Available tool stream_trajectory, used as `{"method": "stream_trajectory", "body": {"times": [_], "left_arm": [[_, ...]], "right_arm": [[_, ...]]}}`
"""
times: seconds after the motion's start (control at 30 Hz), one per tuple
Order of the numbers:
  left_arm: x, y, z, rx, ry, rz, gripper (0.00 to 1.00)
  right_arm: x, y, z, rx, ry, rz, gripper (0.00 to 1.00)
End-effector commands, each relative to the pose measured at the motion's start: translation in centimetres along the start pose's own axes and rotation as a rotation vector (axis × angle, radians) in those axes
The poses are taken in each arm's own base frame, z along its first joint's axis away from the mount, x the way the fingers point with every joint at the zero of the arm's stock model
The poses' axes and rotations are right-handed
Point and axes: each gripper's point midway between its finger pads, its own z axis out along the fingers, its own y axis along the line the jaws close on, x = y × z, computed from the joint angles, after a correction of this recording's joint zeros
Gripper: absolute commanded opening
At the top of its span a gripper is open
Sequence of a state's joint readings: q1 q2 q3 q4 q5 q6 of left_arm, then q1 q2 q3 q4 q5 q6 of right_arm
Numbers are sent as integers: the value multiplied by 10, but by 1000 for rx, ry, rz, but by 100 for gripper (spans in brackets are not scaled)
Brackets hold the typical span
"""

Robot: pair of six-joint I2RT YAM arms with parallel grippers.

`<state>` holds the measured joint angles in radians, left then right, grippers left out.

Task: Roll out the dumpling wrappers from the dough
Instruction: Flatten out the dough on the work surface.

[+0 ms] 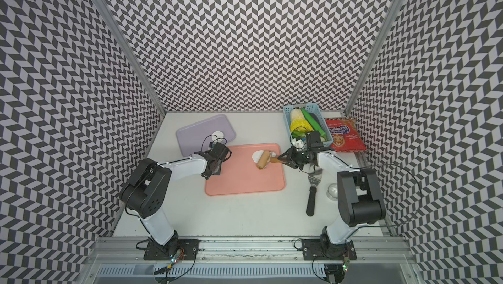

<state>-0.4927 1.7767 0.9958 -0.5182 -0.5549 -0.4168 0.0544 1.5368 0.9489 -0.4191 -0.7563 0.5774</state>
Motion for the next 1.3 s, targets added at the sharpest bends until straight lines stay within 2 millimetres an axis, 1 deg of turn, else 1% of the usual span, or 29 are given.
{"method": "stream_trajectory", "body": {"times": [0.0, 0.07, 0.13, 0.2, 0.3, 0.33, 0.4, 0.53, 0.63, 0.7, 0.83, 1.13, 1.27], "left_arm": [[39, 4, 17, -36, 132, 71, 0], [40, 4, 18, -36, 133, 71, 0], [40, 4, 18, -36, 135, 75, 0], [41, 4, 18, -37, 137, 76, 0], [42, 4, 18, -37, 137, 77, 0], [42, 4, 18, -37, 137, 76, 0], [41, 3, 18, -36, 135, 78, 0], [41, 3, 18, -35, 134, 79, 0], [41, 3, 17, -35, 133, 77, 0], [41, 2, 17, -34, 133, 78, 0], [41, 2, 17, -32, 134, 76, 0], [42, 2, 18, -36, 137, 79, 0], [44, 2, 18, -38, 139, 83, 0]], "right_arm": [[5, 40, 0, -87, 23, -52, 0], [2, 42, 6, -77, 21, -68, 0], [2, 34, 11, -61, 26, -61, 0], [4, 20, 18, -25, 35, -41, 0], [11, -9, 29, 43, 57, 2, 0], [13, -24, 33, 91, 58, 23, 0], [17, -40, 41, 115, 75, 61, 0], [23, -65, 51, 177, 92, 111, 0], [26, -74, 57, 193, 109, 133, 0], [29, -80, 61, 202, 121, 146, 0], [29, -84, 68, 201, 124, 162, 0], [35, -82, 91, 183, 146, 183, 0], [35, -77, 99, 174, 146, 182, 0]]}}
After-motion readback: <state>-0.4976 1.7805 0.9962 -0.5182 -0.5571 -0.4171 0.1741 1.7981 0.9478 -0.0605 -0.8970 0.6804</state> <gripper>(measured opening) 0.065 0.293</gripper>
